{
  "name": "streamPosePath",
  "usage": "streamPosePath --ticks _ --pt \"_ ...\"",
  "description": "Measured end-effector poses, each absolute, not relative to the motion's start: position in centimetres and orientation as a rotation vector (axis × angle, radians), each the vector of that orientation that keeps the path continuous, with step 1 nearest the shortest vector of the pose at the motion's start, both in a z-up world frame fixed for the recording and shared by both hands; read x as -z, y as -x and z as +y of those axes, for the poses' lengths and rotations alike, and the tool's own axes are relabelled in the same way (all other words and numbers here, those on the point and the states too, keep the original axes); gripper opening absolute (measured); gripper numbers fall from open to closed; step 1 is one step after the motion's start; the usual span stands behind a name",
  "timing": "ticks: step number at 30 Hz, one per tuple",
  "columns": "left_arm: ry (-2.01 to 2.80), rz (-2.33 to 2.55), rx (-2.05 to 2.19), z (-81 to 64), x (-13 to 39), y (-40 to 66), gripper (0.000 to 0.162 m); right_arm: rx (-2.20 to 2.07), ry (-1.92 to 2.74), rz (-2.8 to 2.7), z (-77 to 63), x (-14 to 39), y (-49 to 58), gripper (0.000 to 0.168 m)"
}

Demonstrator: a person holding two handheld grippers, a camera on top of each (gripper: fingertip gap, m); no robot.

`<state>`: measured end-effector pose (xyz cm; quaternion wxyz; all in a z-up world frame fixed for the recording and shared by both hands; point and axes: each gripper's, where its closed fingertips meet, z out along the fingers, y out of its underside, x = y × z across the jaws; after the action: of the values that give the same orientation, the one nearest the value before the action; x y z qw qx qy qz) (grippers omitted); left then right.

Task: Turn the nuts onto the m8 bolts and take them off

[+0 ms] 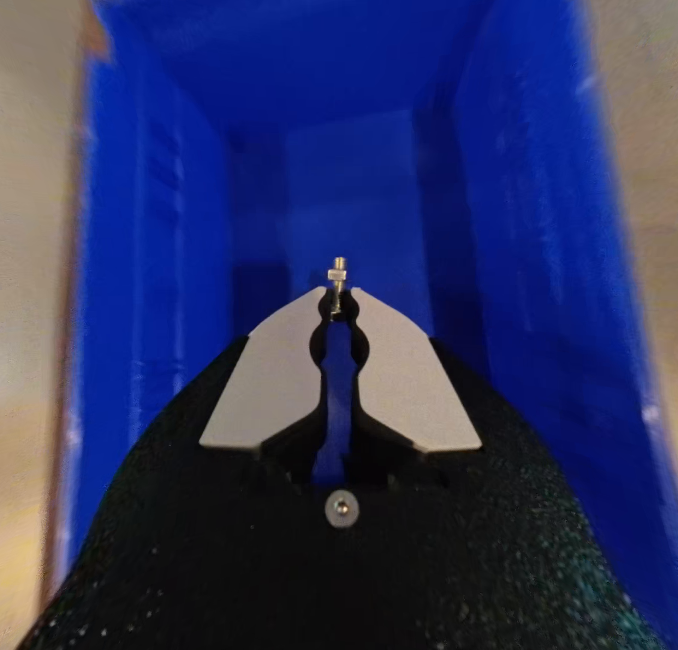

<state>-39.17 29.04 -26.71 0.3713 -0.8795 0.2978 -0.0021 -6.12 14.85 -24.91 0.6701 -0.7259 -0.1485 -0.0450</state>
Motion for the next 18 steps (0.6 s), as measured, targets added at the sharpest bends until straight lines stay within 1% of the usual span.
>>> streamPosePath --ticks 2,4,7,9,12,15,18 --pt "2.024 0.869 -0.058 28.3 22.8 37.3 0.007 0.101 1.634 -0.336 14.9 24.9 6.1 0.021" --pt "1.809 1.033 -0.001 26.1 19.7 33.4 0.007 0.09 1.625 -0.347 14.9 24.8 6.3 0.022" --pt "1.585 1.237 0.167 21.5 17.6 27.1 0.007 -0.021 1.565 -0.377 14.6 23.9 7.4 0.022" --pt "1.475 1.313 0.301 18.4 17.4 22.8 0.007 -0.07 1.524 -0.374 14.2 23.0 7.5 0.022" --pt "1.347 1.378 0.48 14.4 18.3 15.8 0.007 -0.039 1.485 -0.337 13.5 22.0 5.7 0.015" --pt "1.204 1.378 0.457 13.9 19.3 11.3 0.007 -0.058 1.459 -0.214 12.9 21.4 2.8 0.015" --pt "1.18 1.364 0.494 15.4 21.5 8.7 0.007 -0.153 1.435 -0.112 12.7 21.1 1.2 0.019"
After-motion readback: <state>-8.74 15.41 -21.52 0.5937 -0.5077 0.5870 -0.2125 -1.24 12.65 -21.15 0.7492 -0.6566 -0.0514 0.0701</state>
